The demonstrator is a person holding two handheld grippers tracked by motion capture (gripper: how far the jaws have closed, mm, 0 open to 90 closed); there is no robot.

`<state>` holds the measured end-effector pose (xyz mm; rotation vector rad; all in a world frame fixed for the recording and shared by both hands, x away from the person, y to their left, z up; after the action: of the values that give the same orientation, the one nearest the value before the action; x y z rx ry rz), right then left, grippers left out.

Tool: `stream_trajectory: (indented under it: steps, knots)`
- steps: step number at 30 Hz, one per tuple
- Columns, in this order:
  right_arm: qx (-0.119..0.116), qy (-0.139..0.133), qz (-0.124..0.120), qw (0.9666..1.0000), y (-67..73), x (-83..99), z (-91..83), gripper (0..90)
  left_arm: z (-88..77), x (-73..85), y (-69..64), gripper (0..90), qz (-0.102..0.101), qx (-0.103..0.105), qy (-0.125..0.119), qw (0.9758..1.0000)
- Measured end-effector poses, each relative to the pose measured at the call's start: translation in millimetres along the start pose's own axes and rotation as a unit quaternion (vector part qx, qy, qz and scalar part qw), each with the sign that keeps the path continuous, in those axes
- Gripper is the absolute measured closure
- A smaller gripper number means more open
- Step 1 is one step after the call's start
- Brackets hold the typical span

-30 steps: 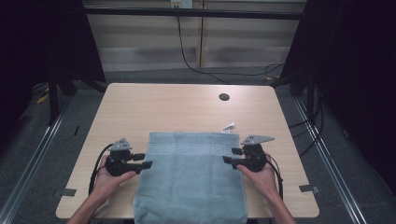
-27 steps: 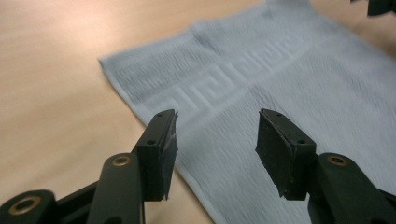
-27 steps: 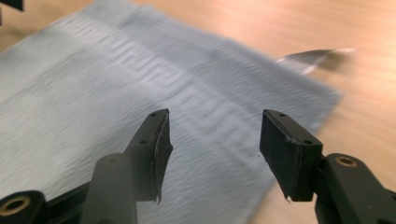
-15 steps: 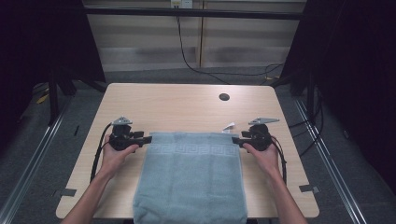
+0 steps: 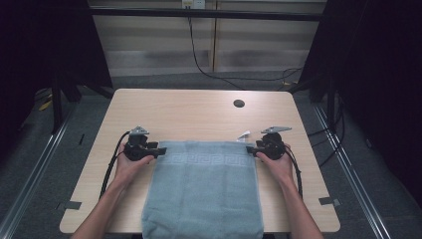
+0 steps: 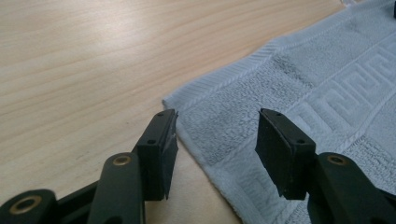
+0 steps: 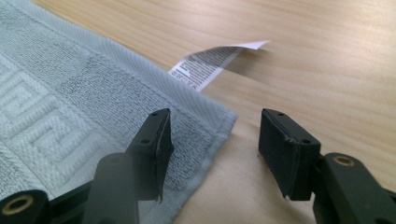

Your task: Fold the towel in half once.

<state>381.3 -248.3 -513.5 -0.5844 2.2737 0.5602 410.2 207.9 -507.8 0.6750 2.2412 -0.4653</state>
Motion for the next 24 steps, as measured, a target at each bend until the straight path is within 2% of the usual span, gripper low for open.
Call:
stream_trajectory:
  steps: [2,4,6,10,12,13,14,17,18,20,22,23,24]
  knots:
    - [0.005,0.006,-0.009,0.9999,3.0,-0.5,2.5,54.5,0.5,0.6,4.9,46.9,-0.010,-0.002,0.000,0.9999]
    - [-0.001,0.004,-0.014,0.9999,5.1,-0.9,3.6,67.7,-0.2,0.4,9.2,46.3,-0.016,-0.009,-0.001,0.9998]
    - [-0.010,0.004,-0.015,0.9998,7.9,-1.0,4.3,77.8,-1.8,-0.9,11.8,45.7,-0.024,-0.003,-0.010,0.9997]
    - [-0.025,-0.002,-0.011,0.9996,10.3,-2.4,7.0,82.2,2.3,-3.3,14.1,43.7,-0.017,-0.004,-0.008,0.9998]
    - [-0.022,0.003,-0.010,0.9997,12.2,-5.3,9.3,82.4,6.8,-1.5,16.7,42.6,-0.017,-0.006,-0.004,0.9998]
    - [-0.023,0.004,-0.011,0.9997,12.8,-7.1,10.9,82.4,8.8,-0.4,17.7,42.2,-0.019,-0.005,-0.006,0.9998]
    - [-0.024,0.005,-0.011,0.9996,13.5,-8.8,12.2,82.4,9.4,0.3,18.2,41.4,-0.031,0.001,-0.010,0.9995]
    - [-0.030,0.003,-0.012,0.9995,13.0,-11.3,16.3,82.3,11.2,-0.7,18.0,41.2,-0.031,0.000,-0.014,0.9994]
    - [-0.030,0.004,-0.012,0.9995,13.1,-11.3,17.3,82.3,11.8,-1.9,17.7,42.0,-0.028,-0.005,-0.010,0.9996]
    - [-0.030,0.001,-0.011,0.9995,13.9,-11.8,17.4,82.2,11.6,-1.4,14.3,45.4,-0.007,-0.005,-0.008,0.9999]
    - [-0.031,-0.001,-0.012,0.9995,14.8,-11.9,16.0,82.1,10.2,0.1,10.0,52.9,0.022,-0.010,-0.006,0.9997]
    - [-0.032,-0.001,-0.012,0.9994,15.2,-11.7,15.2,82.0,9.2,1.2,7.5,52.9,0.047,-0.014,-0.005,0.9988]
    - [-0.032,0.000,-0.015,0.9994,15.1,-11.4,14.4,82.0,7.5,1.8,4.6,52.8,0.079,-0.023,0.000,0.9966]
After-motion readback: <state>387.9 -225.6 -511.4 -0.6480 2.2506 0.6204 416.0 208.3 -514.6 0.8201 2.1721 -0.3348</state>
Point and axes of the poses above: each handheld gripper's, and its own axes: z roughly forward along the jaws, x roughly out of its underside, y roughly to its left, the point moved 1 cm from there along z, roughly forward along the jaws, and after that the axes turned 8 degrees about -x, right-handed, at the moved point
